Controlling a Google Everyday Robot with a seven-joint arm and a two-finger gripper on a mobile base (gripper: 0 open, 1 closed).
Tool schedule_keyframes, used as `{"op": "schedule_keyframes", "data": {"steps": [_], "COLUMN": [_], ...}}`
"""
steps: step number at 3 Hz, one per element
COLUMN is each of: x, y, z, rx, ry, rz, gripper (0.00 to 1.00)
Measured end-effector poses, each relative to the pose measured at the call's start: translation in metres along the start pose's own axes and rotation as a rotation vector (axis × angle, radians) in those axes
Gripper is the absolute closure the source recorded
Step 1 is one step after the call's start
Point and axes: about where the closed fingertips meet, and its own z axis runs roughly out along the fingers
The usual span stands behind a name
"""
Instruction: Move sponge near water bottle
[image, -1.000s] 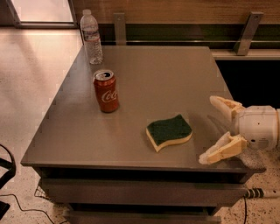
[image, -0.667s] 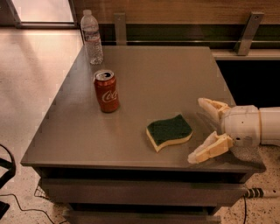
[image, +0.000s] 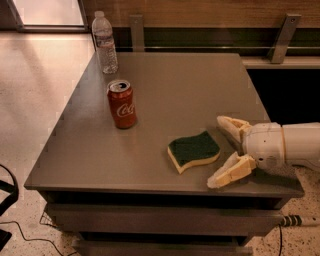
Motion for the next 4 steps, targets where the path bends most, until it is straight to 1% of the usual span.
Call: {"op": "schedule_keyframes", "data": {"steps": [1, 2, 3, 4], "x": [0.0047, 0.0061, 0.0054, 0.0053], "y": [0.0001, 0.0013, 0.0017, 0.0018], "z": [0.006, 0.0132, 0.014, 0.0142], "rx": [-0.012, -0.033, -0.035, -0.035], "ry": [0.002, 0.007, 0.007, 0.007], "rz": [0.003, -0.005, -0.006, -0.006], "gripper": [0.18, 0.49, 0.8, 1.0]}}
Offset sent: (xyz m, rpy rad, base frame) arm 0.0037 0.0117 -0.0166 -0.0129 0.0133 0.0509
